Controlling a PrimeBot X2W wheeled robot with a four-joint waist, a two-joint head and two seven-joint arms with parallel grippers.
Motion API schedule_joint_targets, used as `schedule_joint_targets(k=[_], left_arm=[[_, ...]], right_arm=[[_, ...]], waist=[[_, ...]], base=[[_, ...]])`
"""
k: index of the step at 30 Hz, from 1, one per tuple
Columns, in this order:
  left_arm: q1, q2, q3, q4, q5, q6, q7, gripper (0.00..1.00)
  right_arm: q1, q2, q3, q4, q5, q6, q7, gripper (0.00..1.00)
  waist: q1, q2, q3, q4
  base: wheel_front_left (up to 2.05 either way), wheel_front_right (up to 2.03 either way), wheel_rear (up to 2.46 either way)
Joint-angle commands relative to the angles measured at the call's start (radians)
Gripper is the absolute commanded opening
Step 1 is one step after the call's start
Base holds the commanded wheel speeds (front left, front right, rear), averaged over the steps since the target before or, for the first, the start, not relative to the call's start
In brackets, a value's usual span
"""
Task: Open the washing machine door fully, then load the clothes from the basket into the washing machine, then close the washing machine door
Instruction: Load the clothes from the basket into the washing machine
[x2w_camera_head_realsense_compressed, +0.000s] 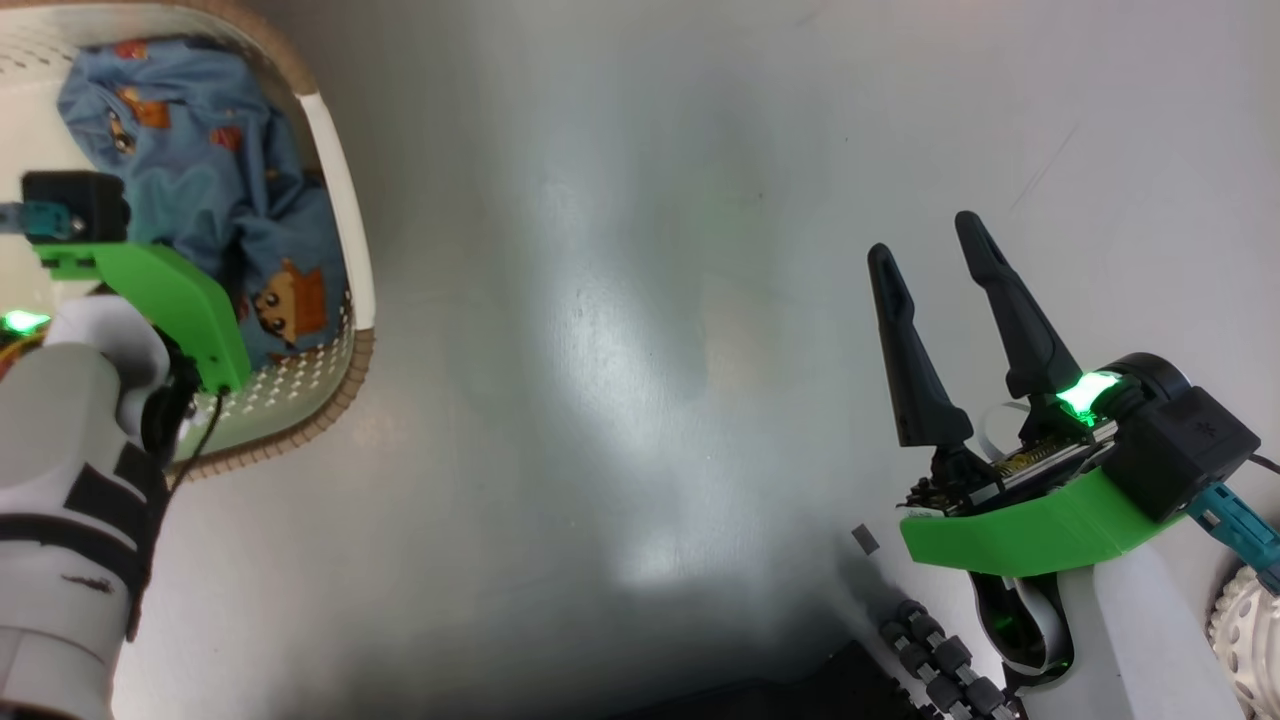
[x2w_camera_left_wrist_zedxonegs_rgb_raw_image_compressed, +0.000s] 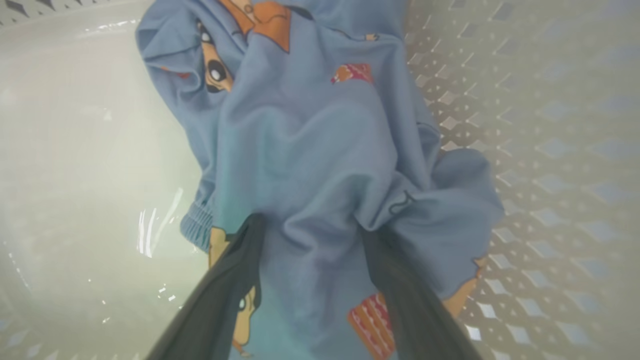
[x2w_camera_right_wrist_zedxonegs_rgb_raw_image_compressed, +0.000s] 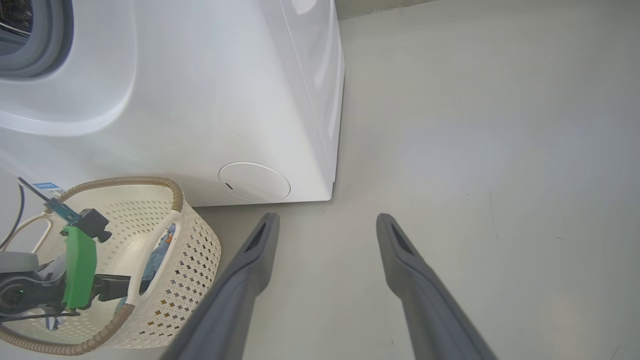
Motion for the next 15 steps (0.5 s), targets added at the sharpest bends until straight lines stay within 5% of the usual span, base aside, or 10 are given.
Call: schedule_joint_targets(k=[1,8,9,11,12,15], left_arm=[[-0.004,0.045,0.015,0.011,0.008,0.016,-0.012,1.00],[-0.040,0.031,0.021,0.051,-0.008,0.026,-0.019,0.98],[-0.043,0.029,0.020,0.054,-0.008,0.025,-0.021,0.58],[-0.051,0.024,0.022,0.057,-0.015,0.021,-0.035,0.27],[-0.053,0.022,0.020,0.059,-0.014,0.018,-0.042,0.04],[-0.053,0.014,0.022,0.063,-0.025,0.010,-0.066,0.00]], right_arm=[[0.027,0.002,0.029,-0.025,-0.008,0.001,-0.005,1.00],[0.030,0.002,0.029,-0.038,-0.010,0.001,-0.005,1.00],[0.031,0.002,0.029,-0.039,-0.011,0.001,-0.005,1.00],[0.032,0.002,0.026,-0.039,-0.013,0.001,-0.005,1.00],[0.032,0.002,0.024,-0.039,-0.014,0.001,-0.005,1.00],[0.030,0.002,0.018,-0.038,-0.013,0.001,-0.005,1.00]], waist=[[-0.0001,0.0000,0.018,-0.001],[-0.0001,0.0000,0.040,-0.007],[-0.0001,0.0000,0.041,-0.007],[-0.0001,0.0000,0.043,-0.007],[-0.0001,0.0000,0.043,-0.006],[-0.0001,0.0000,0.032,-0.001]], base=[[0.00,0.00,0.00],[0.00,0.00,0.00],[0.00,0.00,0.00],[0.00,0.00,0.00],[0.00,0.00,0.00],[0.00,0.00,0.00]])
